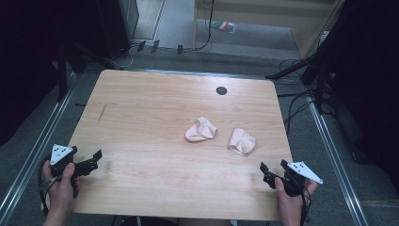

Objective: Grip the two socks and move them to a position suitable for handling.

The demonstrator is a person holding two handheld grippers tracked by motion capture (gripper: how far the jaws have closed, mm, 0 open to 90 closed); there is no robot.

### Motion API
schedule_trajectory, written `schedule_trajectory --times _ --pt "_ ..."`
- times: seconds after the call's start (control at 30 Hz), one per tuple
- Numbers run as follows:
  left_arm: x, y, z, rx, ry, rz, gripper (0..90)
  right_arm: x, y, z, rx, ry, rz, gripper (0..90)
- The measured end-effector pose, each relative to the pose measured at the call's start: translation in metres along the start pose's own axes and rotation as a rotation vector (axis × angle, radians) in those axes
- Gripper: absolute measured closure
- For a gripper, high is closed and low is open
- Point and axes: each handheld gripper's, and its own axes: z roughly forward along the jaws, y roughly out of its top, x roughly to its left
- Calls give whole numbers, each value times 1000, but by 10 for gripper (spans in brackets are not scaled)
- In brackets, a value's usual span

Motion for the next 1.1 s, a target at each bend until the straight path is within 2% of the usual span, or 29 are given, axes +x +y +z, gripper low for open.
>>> schedule_trajectory --times 0.13,0.2,0.33,0.4,0.43,0.47,0.6,0.67,0.83,0.97,1.0,1.1 --pt "0 0 1 8 4 -1 57 5 5 0 -22 10 11 129" --pt "-1 1 1 12 5 2 57 13 10 0 -33 26 -9 131" --pt "-1 1 1 12 7 11 57 23 15 1 -39 52 -11 132" --pt "-1 1 1 15 7 13 57 34 20 3 -33 60 -34 134" --pt "-1 1 2 17 7 12 57 34 20 3 -33 60 -34 134" --pt "-2 1 2 19 9 12 57 41 25 4 -31 67 -55 151" --pt "-2 1 2 22 15 15 58 51 33 5 -27 86 -69 173" --pt "-2 1 2 21 14 15 58 58 37 9 -14 81 -74 200" --pt "-2 1 2 22 16 16 58 62 43 17 3 73 -55 230" --pt "-2 1 3 25 18 22 58 69 49 31 32 71 -59 244" --pt "-3 1 3 25 19 22 58 72 50 39 49 58 -62 250" --pt "-3 1 3 30 18 23 58 71 51 49 63 39 -46 268"
